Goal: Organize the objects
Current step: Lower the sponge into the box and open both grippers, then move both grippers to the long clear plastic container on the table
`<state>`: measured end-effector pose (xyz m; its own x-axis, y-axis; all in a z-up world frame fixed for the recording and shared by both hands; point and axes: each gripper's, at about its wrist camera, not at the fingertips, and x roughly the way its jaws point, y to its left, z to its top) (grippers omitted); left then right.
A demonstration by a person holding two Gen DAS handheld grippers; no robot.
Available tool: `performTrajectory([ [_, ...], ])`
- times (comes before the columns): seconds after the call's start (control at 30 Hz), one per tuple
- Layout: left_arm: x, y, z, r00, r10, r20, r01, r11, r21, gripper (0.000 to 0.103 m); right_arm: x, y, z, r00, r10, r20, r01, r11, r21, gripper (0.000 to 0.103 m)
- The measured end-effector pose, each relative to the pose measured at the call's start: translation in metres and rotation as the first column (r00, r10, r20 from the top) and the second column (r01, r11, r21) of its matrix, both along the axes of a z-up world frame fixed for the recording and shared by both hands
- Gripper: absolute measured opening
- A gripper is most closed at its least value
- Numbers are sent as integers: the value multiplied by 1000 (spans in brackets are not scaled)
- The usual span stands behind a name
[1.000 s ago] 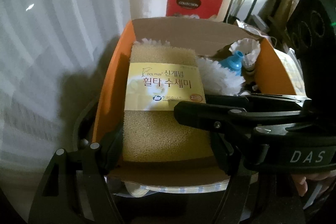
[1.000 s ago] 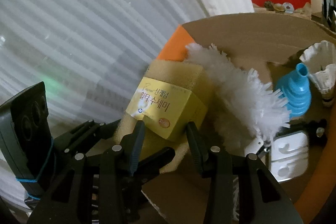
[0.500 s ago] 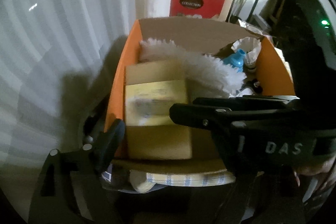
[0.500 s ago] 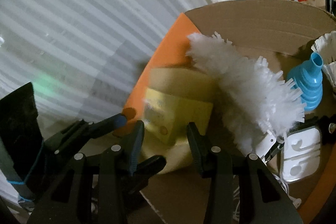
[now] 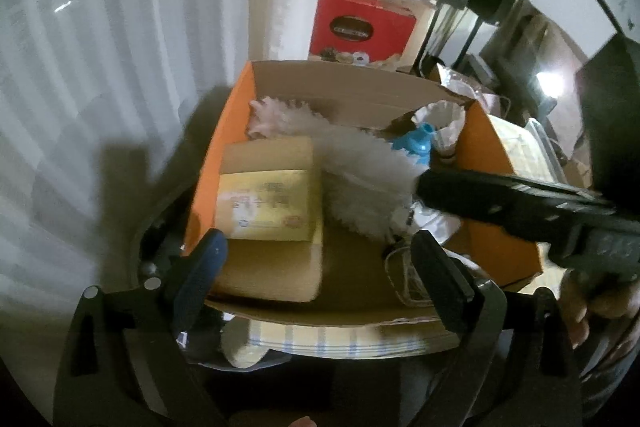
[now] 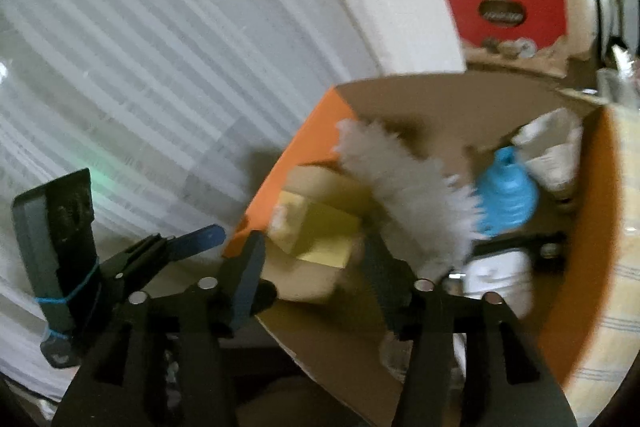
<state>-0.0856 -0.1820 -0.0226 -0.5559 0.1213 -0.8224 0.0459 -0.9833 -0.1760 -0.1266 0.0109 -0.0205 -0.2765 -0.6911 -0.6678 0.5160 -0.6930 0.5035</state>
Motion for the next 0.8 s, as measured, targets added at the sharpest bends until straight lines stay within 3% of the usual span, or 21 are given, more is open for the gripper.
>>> performTrajectory([
  [0.23, 0, 25, 6, 998, -47, -33, 48, 998, 46, 93, 10, 52, 14, 993, -90, -73, 95, 994, 59, 74],
  [0.3, -1, 33, 8, 997, -63, -48, 66, 996, 60, 103, 15, 68, 18, 989, -116, -95, 124, 989, 82, 75],
  [0.37, -3, 44, 10, 995, -87, -54, 91, 993, 76, 103, 20, 83, 20, 983, -139, -118, 152, 983, 106, 76],
  [0.8, -12, 119, 21, 979, -178, -96, 180, 984, 16, 103, 40, 154, 22, 949, -254, -185, 290, 935, 203, 81],
])
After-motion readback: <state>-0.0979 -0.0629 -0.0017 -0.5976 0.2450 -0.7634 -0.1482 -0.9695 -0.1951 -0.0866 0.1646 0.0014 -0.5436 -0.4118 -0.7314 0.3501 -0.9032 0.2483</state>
